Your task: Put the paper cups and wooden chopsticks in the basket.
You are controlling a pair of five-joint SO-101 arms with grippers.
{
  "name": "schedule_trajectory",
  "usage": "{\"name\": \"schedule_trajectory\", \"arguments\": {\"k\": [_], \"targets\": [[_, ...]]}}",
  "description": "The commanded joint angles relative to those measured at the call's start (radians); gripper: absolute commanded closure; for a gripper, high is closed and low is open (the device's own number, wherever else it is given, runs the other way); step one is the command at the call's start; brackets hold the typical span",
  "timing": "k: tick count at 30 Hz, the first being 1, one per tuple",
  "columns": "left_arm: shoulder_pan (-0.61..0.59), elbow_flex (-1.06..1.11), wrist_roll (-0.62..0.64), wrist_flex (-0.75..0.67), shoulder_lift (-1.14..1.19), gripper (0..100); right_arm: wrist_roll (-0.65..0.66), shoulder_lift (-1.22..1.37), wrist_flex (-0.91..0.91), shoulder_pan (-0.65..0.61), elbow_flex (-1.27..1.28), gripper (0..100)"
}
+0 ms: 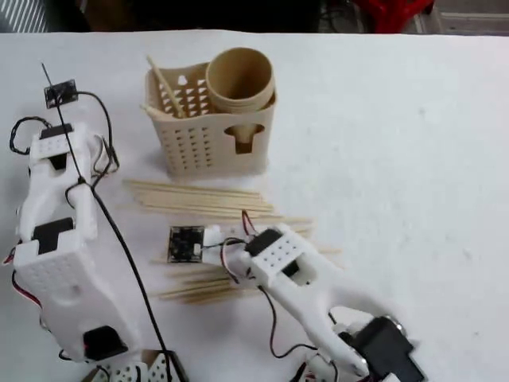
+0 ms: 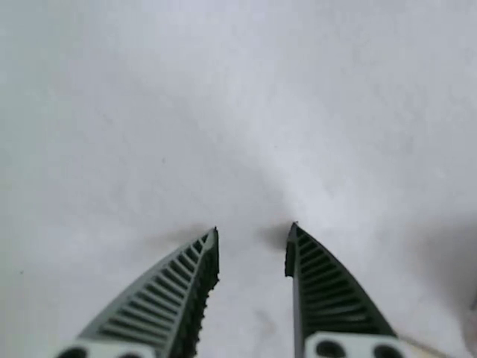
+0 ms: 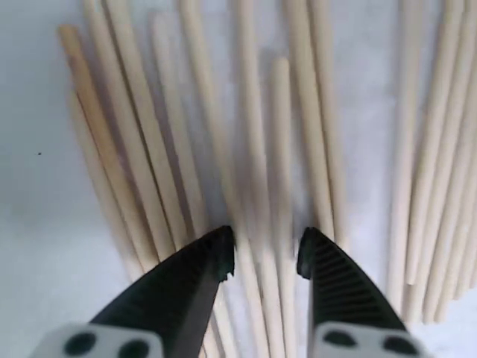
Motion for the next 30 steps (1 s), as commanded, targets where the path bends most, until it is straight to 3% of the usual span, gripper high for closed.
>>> {"name": "schedule_trajectory", "arguments": {"k": [1,11,15,30], "targets": [[-0.002,-0.002,-0.005,0.014,-0.038,84,0.008,0.021,0.007,0.015,-0.040,90.3],[-0.002,0.018,-0.003,-0.017,-0.041,84,-0.071,0.021,0.015,0.107,-0.107,91.9],[-0.002,0.018,-0.003,-0.017,-0.041,84,-0.077,0.021,0.015,0.107,-0.110,98.4],[-0.001,0.018,-0.003,-0.018,-0.041,84,-0.078,-0.101,0.082,0.101,-0.121,98.2]]}}
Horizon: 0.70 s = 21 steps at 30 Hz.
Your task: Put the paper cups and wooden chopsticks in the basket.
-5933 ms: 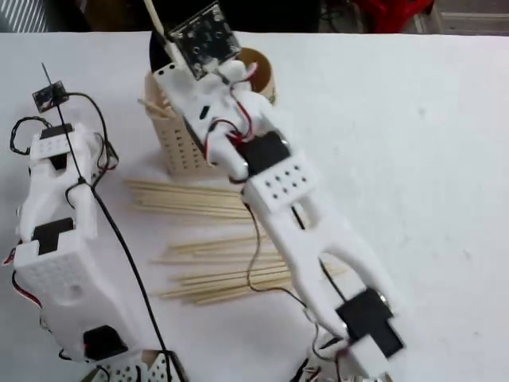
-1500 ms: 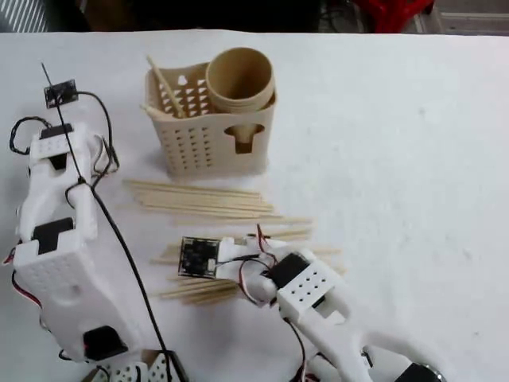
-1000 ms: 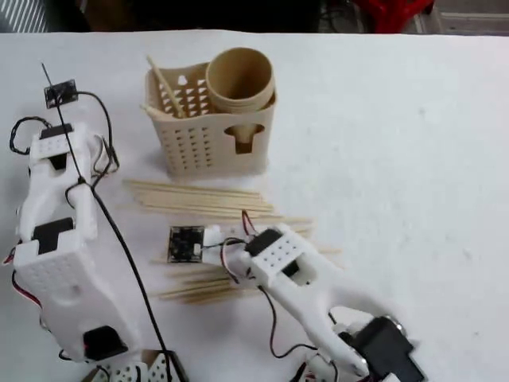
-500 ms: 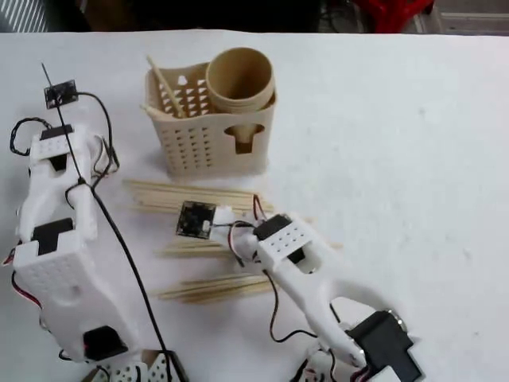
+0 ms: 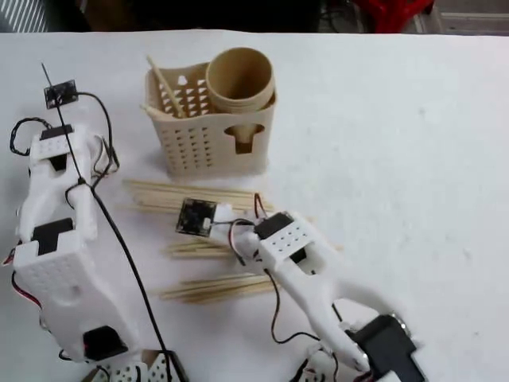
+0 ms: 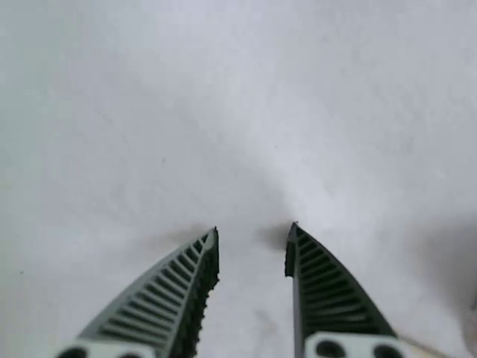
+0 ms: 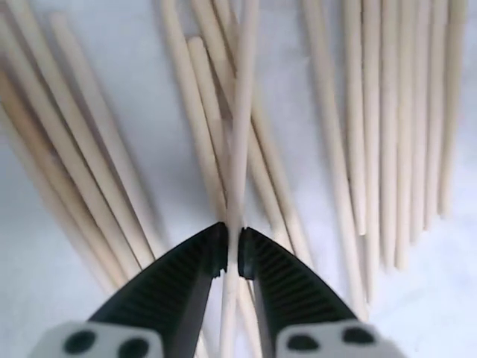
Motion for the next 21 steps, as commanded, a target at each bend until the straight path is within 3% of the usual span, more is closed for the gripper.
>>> {"name": "schedule_trajectory", "arguments": {"k": [1,6,21], "targets": [[-0.001,0.006,-0.003,-0.008,-0.035,84,-0.012,-0.114,0.036,0.004,-0.044,98.2],[-0.001,0.006,-0.003,-0.008,-0.035,84,-0.014,-0.193,0.081,-0.051,-0.044,98.2],[0.001,0.006,-0.003,-0.023,-0.035,84,-0.319,-0.740,0.091,-0.059,-0.110,98.2]]}}
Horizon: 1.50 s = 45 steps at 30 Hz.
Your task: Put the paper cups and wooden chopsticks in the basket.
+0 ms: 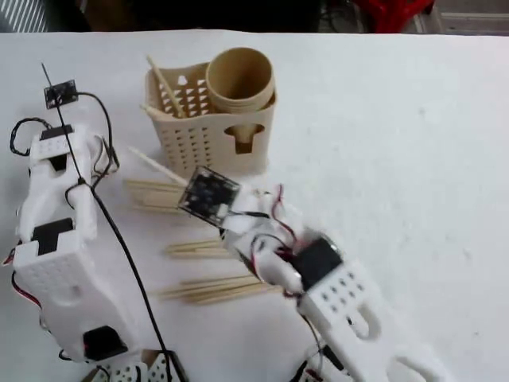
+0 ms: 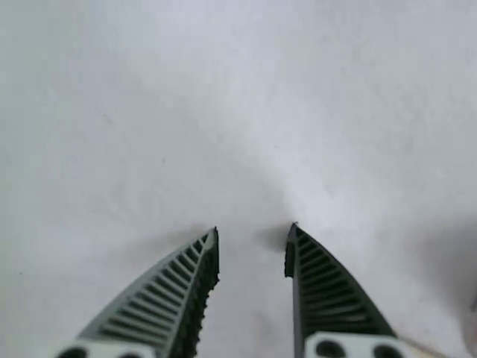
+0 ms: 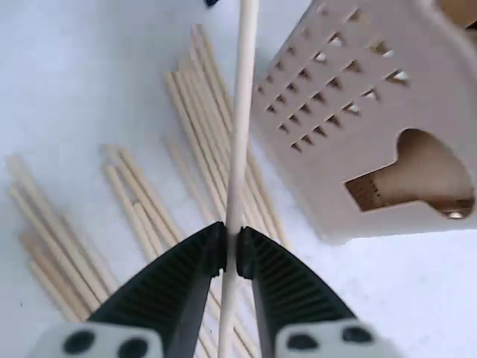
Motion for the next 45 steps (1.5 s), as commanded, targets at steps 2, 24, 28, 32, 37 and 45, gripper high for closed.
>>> {"name": "schedule_trajectory", "arguments": {"k": [2,24,28,32,37,45], "targets": [[0.007,0.006,-0.003,-0.015,-0.035,84,-0.075,-0.208,-0.053,-0.010,-0.064,98.2],[0.008,0.008,-0.003,-0.015,-0.033,84,-0.124,0.536,-0.754,-0.010,-0.709,98.1],[0.008,0.008,-0.003,-0.015,-0.031,84,-0.126,0.641,-0.763,-0.008,-0.747,98.1],[0.008,-0.003,-0.003,-0.015,-0.016,84,-0.127,0.674,-0.763,0.001,-0.744,98.1],[0.008,-0.003,-0.003,-0.015,-0.016,84,-0.276,0.682,-0.783,0.045,-0.744,98.1],[0.008,-0.003,-0.003,-0.015,-0.016,84,-0.465,0.682,-0.877,0.136,-0.631,98.1]]}}
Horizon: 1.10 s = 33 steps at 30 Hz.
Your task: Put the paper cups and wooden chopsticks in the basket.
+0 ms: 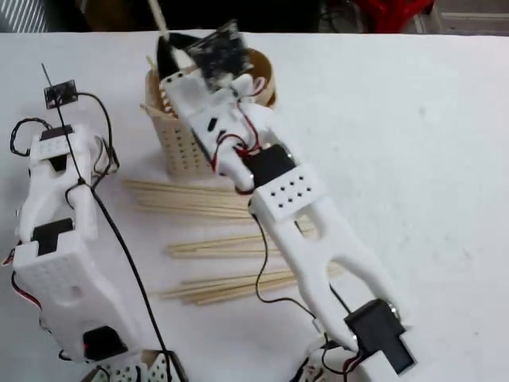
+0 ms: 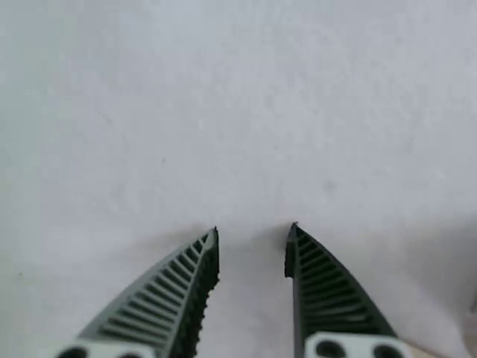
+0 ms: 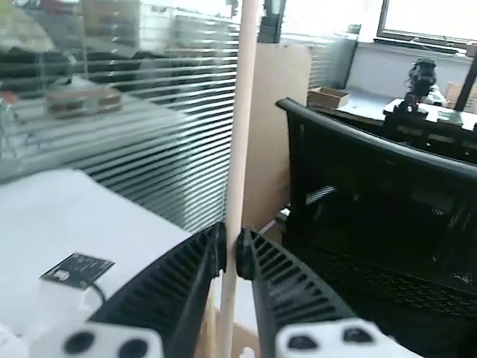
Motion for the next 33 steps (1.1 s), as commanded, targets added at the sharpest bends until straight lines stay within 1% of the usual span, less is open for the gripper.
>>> {"name": "schedule_trajectory", "arguments": {"k": [1,7,15,16,21,27,29,33], "targets": [[0.008,-0.008,-0.003,-0.011,-0.016,84,-0.032,-0.008,-0.114,0.045,0.061,98.1],[0.010,-0.008,-0.003,-0.011,-0.016,84,-0.032,-0.008,-0.162,0.042,0.160,98.1],[0.010,-0.008,-0.003,-0.012,-0.015,84,-0.032,-0.016,-0.156,0.041,0.170,97.7],[0.010,-0.008,-0.003,-0.012,-0.015,84,-0.032,-0.016,-0.156,0.041,0.170,96.4],[0.010,-0.008,-0.003,-0.012,-0.015,84,-0.032,-0.016,-0.128,0.044,0.169,83.5],[0.010,-0.008,-0.003,-0.012,-0.015,84,-0.032,-0.019,-0.093,0.044,0.166,82.7],[0.010,-0.008,-0.003,-0.023,-0.015,84,-0.032,-0.048,-0.018,0.044,0.166,82.7],[0.010,-0.008,-0.003,-0.025,-0.015,84,-0.031,-0.173,0.280,0.015,0.158,82.6]]}}
